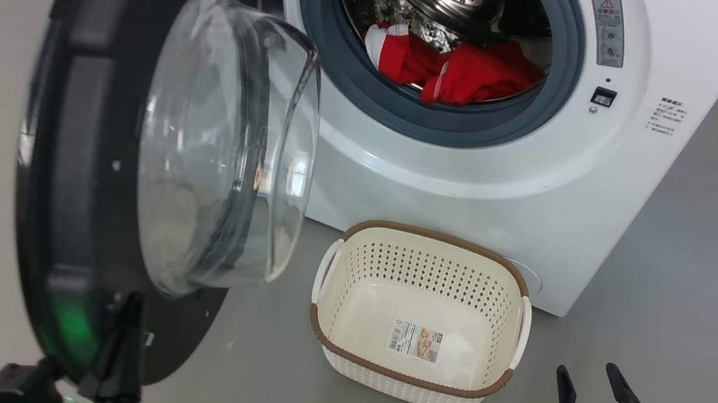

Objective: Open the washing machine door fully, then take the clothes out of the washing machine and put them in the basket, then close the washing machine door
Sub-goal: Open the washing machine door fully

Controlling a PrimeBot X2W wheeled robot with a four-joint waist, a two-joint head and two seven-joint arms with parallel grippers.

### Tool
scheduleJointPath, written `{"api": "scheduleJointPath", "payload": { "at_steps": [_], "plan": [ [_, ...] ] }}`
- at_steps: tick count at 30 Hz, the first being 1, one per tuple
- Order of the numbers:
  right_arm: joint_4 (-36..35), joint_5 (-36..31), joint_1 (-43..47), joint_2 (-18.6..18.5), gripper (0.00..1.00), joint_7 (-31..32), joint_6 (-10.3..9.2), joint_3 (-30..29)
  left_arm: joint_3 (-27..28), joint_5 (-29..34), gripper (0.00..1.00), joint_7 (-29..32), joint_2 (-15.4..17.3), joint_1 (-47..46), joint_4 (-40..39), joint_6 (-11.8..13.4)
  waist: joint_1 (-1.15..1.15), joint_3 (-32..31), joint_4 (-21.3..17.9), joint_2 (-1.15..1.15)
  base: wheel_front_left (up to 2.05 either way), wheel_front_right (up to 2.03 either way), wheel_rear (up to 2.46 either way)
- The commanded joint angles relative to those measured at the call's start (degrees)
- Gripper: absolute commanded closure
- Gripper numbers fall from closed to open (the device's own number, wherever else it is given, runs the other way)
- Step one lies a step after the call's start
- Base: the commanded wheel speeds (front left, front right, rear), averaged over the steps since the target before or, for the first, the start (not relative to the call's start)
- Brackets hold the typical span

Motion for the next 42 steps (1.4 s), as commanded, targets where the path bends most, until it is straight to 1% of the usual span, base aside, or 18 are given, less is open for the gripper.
{"api": "scheduleJointPath", "payload": {
  "at_steps": [1,6,10,11,13,14,15,16,24,29,42],
  "plan": [
    [-1.4,-0.1,-1.2,-0.7,0.0,-0.5,0.34,1.3,4.5,0.8,1.0,-0.4,0.7,-1.6,-1.4,-0.3,0.0,0.3,0.1,0.0,0.0,0.0,0.0],
    [-1.4,-0.1,-1.5,-0.8,0.0,-0.5,0.34,1.6,9.7,1.4,1.0,-0.4,0.8,-2.8,-0.6,-0.9,0.0,1.0,-0.1,0.0,0.0,0.0,0.0],
    [-1.3,-0.1,-1.8,-1.1,0.0,-0.5,0.34,1.8,13.8,3.1,1.0,-0.4,2.1,-4.4,1.1,-1.5,0.0,1.7,-0.6,0.0,0.0,0.0,0.0],
    [-1.3,-0.1,-1.8,-1.1,0.0,-0.5,0.34,1.8,13.8,3.1,1.0,-0.4,2.1,-4.4,1.1,-1.5,0.0,1.7,-0.6,0.0,0.0,0.0,0.0],
    [-1.3,-0.1,-2.0,-1.2,0.0,-0.5,0.34,1.8,16.5,3.6,1.0,-0.4,3.1,-5.8,2.3,-1.9,0.0,2.2,-0.7,0.0,0.0,0.0,0.0],
    [-1.3,-0.1,-2.0,-1.2,0.0,-0.5,0.34,1.8,16.5,3.6,1.0,-0.4,3.1,-5.8,2.3,-1.9,0.0,2.2,-0.7,0.0,0.0,0.0,0.0],
    [-1.4,-0.1,-2.2,-1.4,0.0,-0.5,0.34,1.8,18.2,4.0,1.0,-0.4,3.6,-6.8,3.1,-2.1,0.0,2.6,-0.8,0.0,0.0,0.0,0.0],
    [-1.4,-0.1,-2.2,-1.4,0.0,-0.5,0.34,1.8,18.2,4.0,1.0,-0.4,3.6,-6.8,3.1,-2.1,0.0,2.6,-0.8,0.0,0.0,0.0,0.0],
    [-1.7,-0.1,-2.9,-1.8,0.0,-0.5,0.34,1.7,23.2,6.4,1.0,-0.4,5.3,-10.3,6.5,-2.9,0.0,3.9,-1.0,0.0,0.0,0.0,0.0],
    [-1.7,-0.1,-3.4,-2.1,0.0,-0.5,0.34,1.8,26.2,7.4,1.0,-0.4,6.8,-13.1,9.8,-3.7,0.0,4.7,-1.1,0.0,0.0,0.0,0.0],
    [-2.3,-0.2,-5.0,-3.2,0.0,-0.5,0.34,1.7,33.5,10.4,1.0,-0.4,9.3,-20.1,17.3,-5.5,0.0,8.0,-2.1,0.0,0.0,0.0,0.0]
  ]
}}
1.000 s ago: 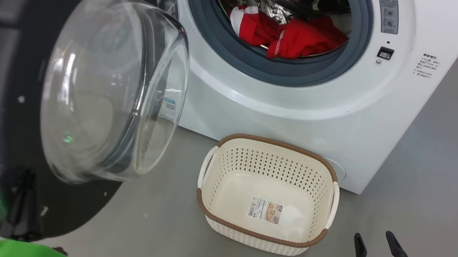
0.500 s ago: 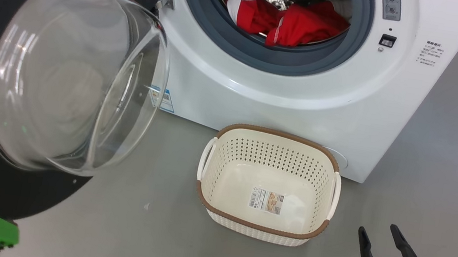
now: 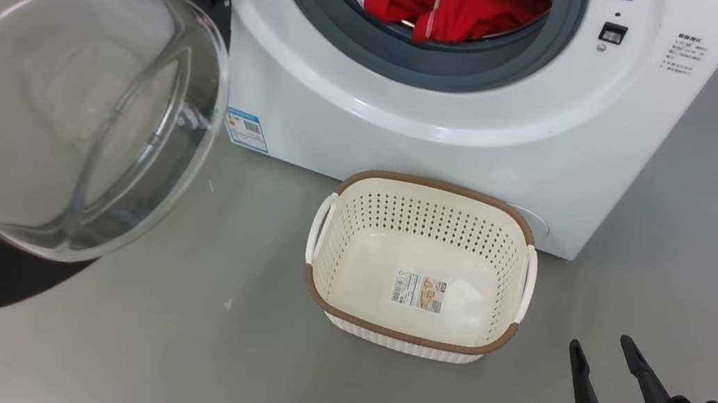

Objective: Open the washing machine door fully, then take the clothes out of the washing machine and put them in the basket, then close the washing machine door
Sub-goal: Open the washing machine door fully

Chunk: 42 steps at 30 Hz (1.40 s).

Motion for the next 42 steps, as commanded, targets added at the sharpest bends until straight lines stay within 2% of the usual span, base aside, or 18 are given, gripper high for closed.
{"api": "scheduleJointPath", "payload": {
  "at_steps": [1,12,24,30,42],
  "plan": [
    [-1.6,-0.2,-2.3,-0.9,0.0,-0.5,0.34,1.4,2.9,0.7,1.0,-0.3,3.7,-2.1,-0.3,-0.1,0.0,0.6,-0.4,0.0,0.0,0.0,0.0],
    [-1.5,-0.3,-2.5,-1.0,0.0,-0.5,0.34,1.3,7.2,3.7,1.0,-0.3,5.2,-5.5,4.9,-1.6,0.0,0.8,-0.9,0.0,0.0,0.0,0.0],
    [-1.0,-0.2,-1.2,-0.4,0.0,-0.5,0.34,1.6,8.8,4.9,1.0,-0.3,5.4,-5.1,7.3,-3.8,0.0,-1.7,-0.6,0.0,0.0,0.0,0.0],
    [-0.8,0.0,-1.0,-0.2,0.0,-0.5,0.34,1.9,7.6,4.6,1.0,-0.3,5.0,-3.8,7.3,-4.3,0.0,-3.1,-0.6,0.0,0.0,0.0,0.0],
    [-0.8,0.0,-0.6,-0.2,0.0,-0.5,0.34,1.6,0.8,1.2,1.0,-0.3,3.1,1.5,0.2,-4.3,0.0,-4.2,-0.8,0.0,0.0,0.0,0.0]
  ]
}}
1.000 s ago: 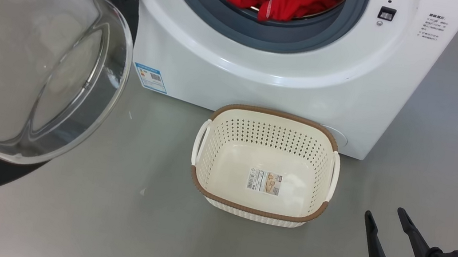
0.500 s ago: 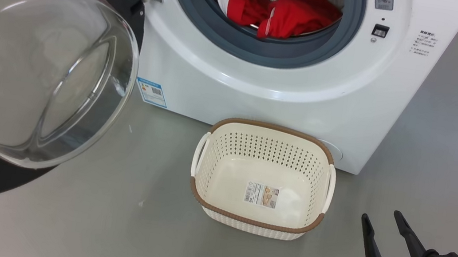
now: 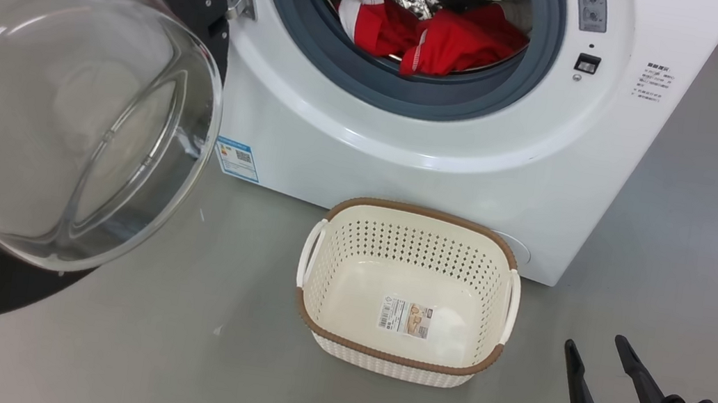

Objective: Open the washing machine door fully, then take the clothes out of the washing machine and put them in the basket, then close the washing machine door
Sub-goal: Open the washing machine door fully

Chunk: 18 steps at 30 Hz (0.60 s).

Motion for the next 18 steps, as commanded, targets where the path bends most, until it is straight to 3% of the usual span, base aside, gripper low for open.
{"api": "scheduleJointPath", "payload": {
  "at_steps": [1,9,11,14,15,16,18],
  "plan": [
    [-1.2,0.0,-0.1,-0.6,0.0,-0.5,0.34,1.1,0.5,-0.7,1.0,-0.3,1.7,0.6,-2.7,-0.3,0.0,-0.1,-0.1,0.0,0.0,0.0,0.0],
    [-1.6,0.0,0.2,-0.4,0.0,-0.5,0.34,0.4,-4.5,-1.1,1.0,-0.3,-1.2,5.0,-9.5,-0.3,0.0,-0.8,-0.8,0.0,0.0,0.0,0.0],
    [-1.7,0.1,0.3,-0.3,0.0,-0.5,0.34,0.3,-6.0,-0.9,0.71,-0.3,-2.2,6.6,-11.5,-0.3,0.0,-1.0,-1.2,0.0,0.0,0.0,0.0],
    [-1.8,0.1,0.4,-0.3,0.0,-0.5,0.34,-0.1,-8.5,-1.1,0.52,-0.3,-3.2,8.9,-14.3,-0.3,0.0,-1.3,-1.8,0.0,0.0,0.0,0.0],
    [-1.9,0.2,0.5,-0.2,0.0,-0.5,0.34,-0.3,-9.8,-1.4,0.06,-0.3,-3.6,10.3,-15.6,-0.3,0.0,-1.4,-2.2,0.0,0.0,0.0,0.0],
    [-1.9,0.2,0.5,-0.2,0.0,-0.5,0.34,-0.3,-10.3,-1.6,0.0,-0.3,-3.8,10.9,-16.1,-0.3,0.0,-1.5,-2.5,0.0,0.0,0.0,0.0],
    [-2.0,0.2,0.6,-0.1,0.0,-0.5,0.34,-0.5,-11.5,-2.2,0.0,-0.3,-4.0,11.9,-16.8,-0.3,0.0,-1.7,-3.1,0.0,0.0,0.0,0.0]
  ]
}}
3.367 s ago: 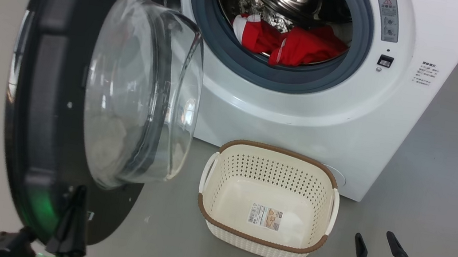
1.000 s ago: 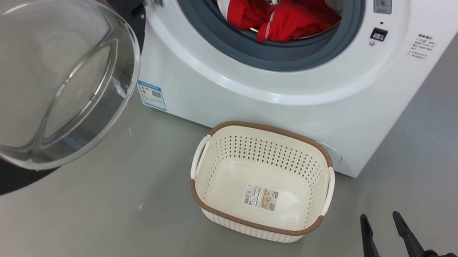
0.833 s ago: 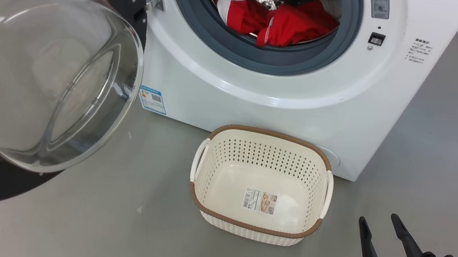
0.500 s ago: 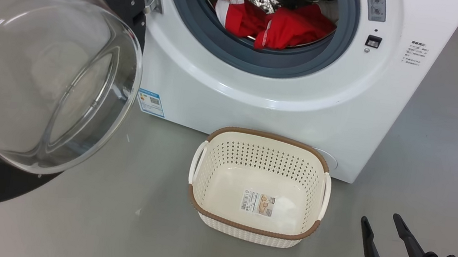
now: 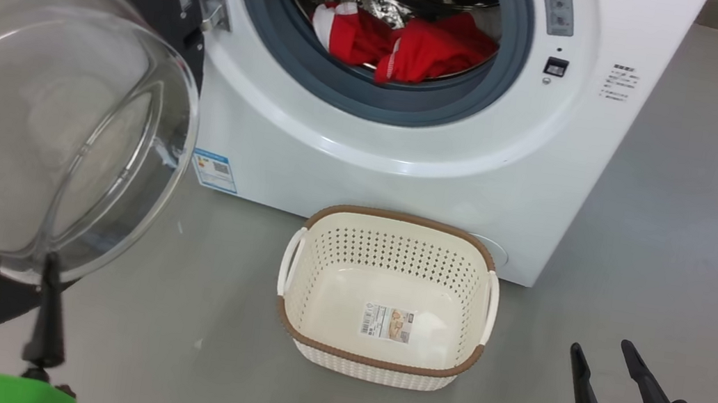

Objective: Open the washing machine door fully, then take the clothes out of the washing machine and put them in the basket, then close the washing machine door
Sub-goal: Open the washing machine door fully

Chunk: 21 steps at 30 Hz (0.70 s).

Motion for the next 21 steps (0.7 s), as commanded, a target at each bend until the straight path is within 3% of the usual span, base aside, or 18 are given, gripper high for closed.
{"api": "scheduleJointPath", "payload": {
  "at_steps": [1,21],
  "plan": [
    [-1.6,0.2,-0.3,-0.6,0.0,-0.5,0.34,0.8,1.0,-0.6,0.0,-0.3,1.1,-0.1,-1.9,-0.3,0.0,-0.3,-0.6,0.0,0.0,0.0,0.0],
    [-3.1,0.6,1.2,-0.3,0.0,-0.5,0.34,-2.4,-7.7,-2.9,0.0,-0.3,1.9,6.2,-7.0,-0.3,0.0,-1.4,-7.4,0.0,0.0,0.0,0.0]
  ]
}}
